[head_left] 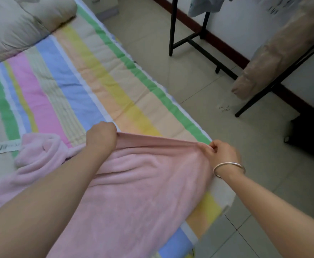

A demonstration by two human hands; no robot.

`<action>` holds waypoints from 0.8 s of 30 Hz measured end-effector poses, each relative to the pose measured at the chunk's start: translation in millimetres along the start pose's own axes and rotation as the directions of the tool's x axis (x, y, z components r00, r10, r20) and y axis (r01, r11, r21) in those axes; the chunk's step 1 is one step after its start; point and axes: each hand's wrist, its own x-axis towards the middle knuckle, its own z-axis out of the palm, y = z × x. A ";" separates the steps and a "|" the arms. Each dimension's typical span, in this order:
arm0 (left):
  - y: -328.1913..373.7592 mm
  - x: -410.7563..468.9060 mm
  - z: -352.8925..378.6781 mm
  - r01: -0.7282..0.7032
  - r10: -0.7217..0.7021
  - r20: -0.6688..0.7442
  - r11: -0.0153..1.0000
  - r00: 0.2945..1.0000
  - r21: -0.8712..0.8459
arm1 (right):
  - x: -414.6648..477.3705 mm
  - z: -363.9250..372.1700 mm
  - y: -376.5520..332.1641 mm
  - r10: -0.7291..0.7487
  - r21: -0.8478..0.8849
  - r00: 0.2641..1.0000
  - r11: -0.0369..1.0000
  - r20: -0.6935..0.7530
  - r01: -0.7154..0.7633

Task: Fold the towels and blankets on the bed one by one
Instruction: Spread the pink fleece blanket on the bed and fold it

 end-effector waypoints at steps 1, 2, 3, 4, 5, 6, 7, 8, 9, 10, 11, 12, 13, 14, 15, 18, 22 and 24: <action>2.2 5.2 -3.4 0.030 -0.034 -0.057 0.997 0.998 -0.071 | -0.8 -1.9 1.3 -0.006 0.032 1.000 0.999 0.029 0.005; 7.4 11.8 -10.9 0.057 -0.075 -0.101 0.984 0.992 -0.172 | -1.0 -2.4 3.5 -0.012 0.081 0.998 0.997 0.062 0.007; 15.1 20.8 -19.6 0.071 -0.113 -0.138 0.959 0.984 -0.274 | -1.1 -2.5 6.4 -0.015 0.137 0.995 0.991 0.100 0.001; 25.3 31.0 -30.8 0.067 -0.137 -0.181 0.935 0.974 -0.348 | -1.5 -1.0 11.1 -0.022 0.194 0.990 0.981 0.139 -0.006; 34.0 42.3 -41.5 0.042 -0.141 -0.234 0.923 0.962 -0.383 | -3.4 1.2 15.9 -0.033 0.234 0.985 0.972 0.172 -0.008; 45.6 57.1 -52.3 -0.008 -0.115 -0.295 0.924 0.949 -0.383 | -5.5 2.2 21.5 -0.045 0.284 0.981 0.959 0.188 -0.011; 55.9 72.2 -62.2 -0.063 -0.075 -0.352 0.929 0.933 -0.365 | -8.7 3.2 26.5 -0.050 0.360 0.979 0.933 0.197 -0.025; 64.3 86.5 -71.4 -0.116 -0.035 -0.404 0.932 0.914 -0.344 | -11.4 5.3 31.2 -0.048 0.461 0.979 0.886 0.200 -0.051; 71.9 101.0 -77.9 -0.163 -0.002 -0.444 0.929 0.896 -0.331 | -13.5 7.5 35.9 -0.026 0.560 0.979 0.823 0.204 -0.095; 83.0 116.2 -81.6 -0.206 0.033 -0.475 0.926 0.879 -0.317 | -11.4 10.4 43.2 0.016 0.635 0.980 0.759 0.201 -0.142; 92.0 127.2 -83.2 -0.242 0.067 -0.500 0.924 0.863 -0.295 | -8.8 13.0 49.2 0.065 0.688 0.980 0.704 0.188 -0.178; 102.5 135.2 -82.4 -0.281 0.114 -0.517 0.924 0.849 -0.259 | -5.1 15.4 54.8 0.122 0.722 0.980 0.663 0.157 -0.198; 117.6 142.8 -76.4 -0.322 0.178 -0.508 0.923 0.843 -0.212 | 0.2 18.1 62.7 0.180 0.741 0.977 0.640 0.113 -0.203; 129.7 145.6 -68.2 -0.354 0.248 -0.456 0.922 0.855 -0.160 | 4.3 20.5 69.3 0.218 0.726 0.972 0.655 0.082 -0.209; 143.2 144.9 -54.9 -0.378 0.318 -0.354 0.918 0.880 -0.115 | 7.2 24.1 77.1 0.235 0.680 0.970 0.700 0.068 -0.217; 161.6 130.8 -10.1 -0.358 0.361 0.004 0.927 0.933 -0.114 | 3.6 34.9 88.9 0.278 0.484 0.956 0.827 0.091 -0.287; 163.8 86.6 13.8 -0.369 0.306 -0.246 0.890 0.920 -0.270 | -2.8 33.0 80.7 0.364 0.461 0.930 0.817 0.052 -0.346; 157.9 39.6 13.6 -0.426 0.272 -0.387 0.813 0.881 -0.397 | -5.3 37.0 81.7 0.447 0.529 0.893 0.744 0.060 -0.408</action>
